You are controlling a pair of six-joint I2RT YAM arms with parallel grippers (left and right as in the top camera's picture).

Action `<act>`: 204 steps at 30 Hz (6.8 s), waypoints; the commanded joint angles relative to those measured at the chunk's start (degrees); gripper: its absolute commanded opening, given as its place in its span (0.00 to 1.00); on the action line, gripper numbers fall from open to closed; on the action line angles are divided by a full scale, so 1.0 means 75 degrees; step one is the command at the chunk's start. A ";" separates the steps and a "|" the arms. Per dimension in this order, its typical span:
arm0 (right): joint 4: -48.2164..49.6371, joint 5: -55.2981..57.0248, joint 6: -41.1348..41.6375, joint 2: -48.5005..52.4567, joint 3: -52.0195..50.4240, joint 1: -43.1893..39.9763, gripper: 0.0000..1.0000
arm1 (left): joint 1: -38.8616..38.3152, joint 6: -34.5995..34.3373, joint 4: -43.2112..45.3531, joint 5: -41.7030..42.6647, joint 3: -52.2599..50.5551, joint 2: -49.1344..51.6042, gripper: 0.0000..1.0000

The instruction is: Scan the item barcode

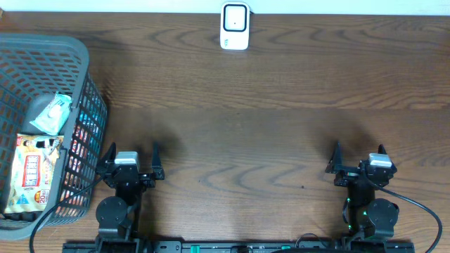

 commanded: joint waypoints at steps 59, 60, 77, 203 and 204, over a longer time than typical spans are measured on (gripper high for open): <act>-0.0032 -0.0012 -0.0082 0.0003 -0.0009 -0.0052 0.99 | 0.0023 -0.1670 -0.5074 0.0350 0.9407 0.6100 0.98; -0.0032 -0.0012 -0.0082 0.0003 -0.0009 -0.0052 0.99 | 0.0073 -0.1784 -0.5345 0.0023 0.9830 0.6336 0.98; -0.0032 -0.0012 -0.0082 0.0003 -0.0009 -0.0052 0.99 | 0.4753 -0.7291 -0.9081 -0.1244 1.3041 1.0229 0.98; -0.0032 -0.0012 -0.0082 0.0003 -0.0009 -0.0052 0.99 | -0.3121 -0.8620 -0.6382 -0.0851 1.1240 1.5623 0.14; -0.0032 -0.0012 -0.0085 0.0003 -0.0009 -0.0052 0.99 | -0.3121 -0.8620 -0.6368 -0.0848 1.1240 1.5693 0.14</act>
